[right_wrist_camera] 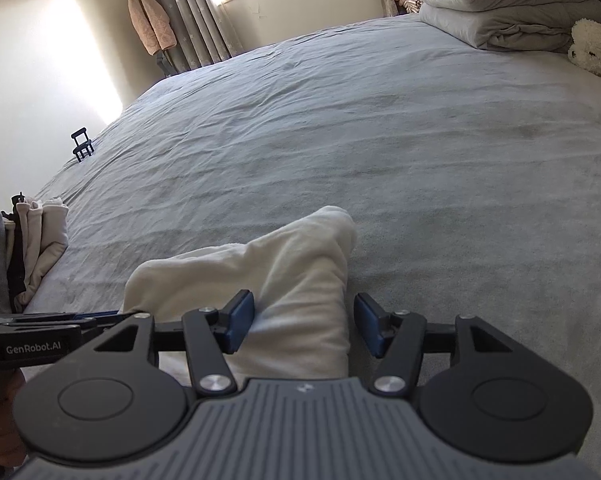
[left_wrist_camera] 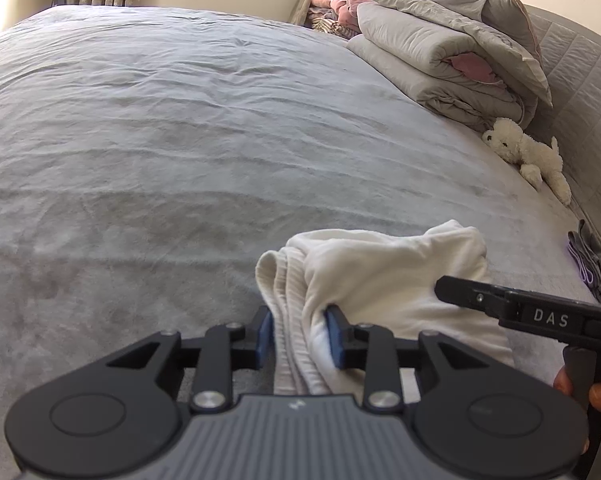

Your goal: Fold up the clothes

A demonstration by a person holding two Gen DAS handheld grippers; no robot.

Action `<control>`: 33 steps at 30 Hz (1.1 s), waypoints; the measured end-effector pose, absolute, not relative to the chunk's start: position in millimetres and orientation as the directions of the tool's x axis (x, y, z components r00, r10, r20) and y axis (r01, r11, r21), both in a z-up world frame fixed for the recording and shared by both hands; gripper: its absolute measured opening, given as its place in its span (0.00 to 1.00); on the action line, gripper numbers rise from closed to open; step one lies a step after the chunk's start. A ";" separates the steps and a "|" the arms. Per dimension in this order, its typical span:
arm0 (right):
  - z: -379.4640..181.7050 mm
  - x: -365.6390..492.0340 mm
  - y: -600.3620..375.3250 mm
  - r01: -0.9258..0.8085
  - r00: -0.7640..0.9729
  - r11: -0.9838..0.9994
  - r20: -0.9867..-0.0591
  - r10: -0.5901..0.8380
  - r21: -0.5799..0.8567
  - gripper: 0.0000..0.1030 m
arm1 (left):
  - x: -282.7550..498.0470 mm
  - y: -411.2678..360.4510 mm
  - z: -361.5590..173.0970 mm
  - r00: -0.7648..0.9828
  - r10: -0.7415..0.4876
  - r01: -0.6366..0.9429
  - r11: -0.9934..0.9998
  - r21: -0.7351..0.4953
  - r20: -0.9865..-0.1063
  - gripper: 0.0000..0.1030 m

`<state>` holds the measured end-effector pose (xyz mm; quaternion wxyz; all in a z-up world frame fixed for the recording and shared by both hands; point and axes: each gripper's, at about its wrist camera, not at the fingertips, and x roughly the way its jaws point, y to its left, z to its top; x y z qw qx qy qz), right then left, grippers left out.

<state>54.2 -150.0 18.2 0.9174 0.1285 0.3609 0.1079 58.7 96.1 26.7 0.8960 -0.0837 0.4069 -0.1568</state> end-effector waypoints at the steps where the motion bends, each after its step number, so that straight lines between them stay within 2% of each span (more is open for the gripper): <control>1: 18.0 53.7 -150.1 -0.104 0.716 0.943 -0.634 0.293 0.318 0.58 | 58.7 96.0 26.6 0.620 -0.348 0.212 0.937 -0.276 -0.703 0.31; 16: 10.1 47.5 -145.1 -0.122 0.713 0.932 -0.622 0.322 0.343 0.72 | 58.8 92.4 22.2 0.626 -0.341 0.216 0.940 -0.265 -0.701 0.37; 26: 7.6 45.9 -142.6 -0.116 0.719 0.929 -0.616 0.322 0.351 0.75 | 56.0 87.8 20.8 0.639 -0.346 0.224 0.938 -0.263 -0.688 0.48; 30: 7.4 42.1 -136.1 -0.127 0.730 0.938 -0.609 0.309 0.323 0.75 | 55.3 86.4 20.8 0.643 -0.342 0.229 0.940 -0.255 -0.685 0.49; 33: 6.6 40.2 -134.9 -0.118 0.742 0.941 -0.602 0.297 0.318 0.73 | 55.7 86.2 21.4 0.641 -0.349 0.232 0.937 -0.261 -0.683 0.45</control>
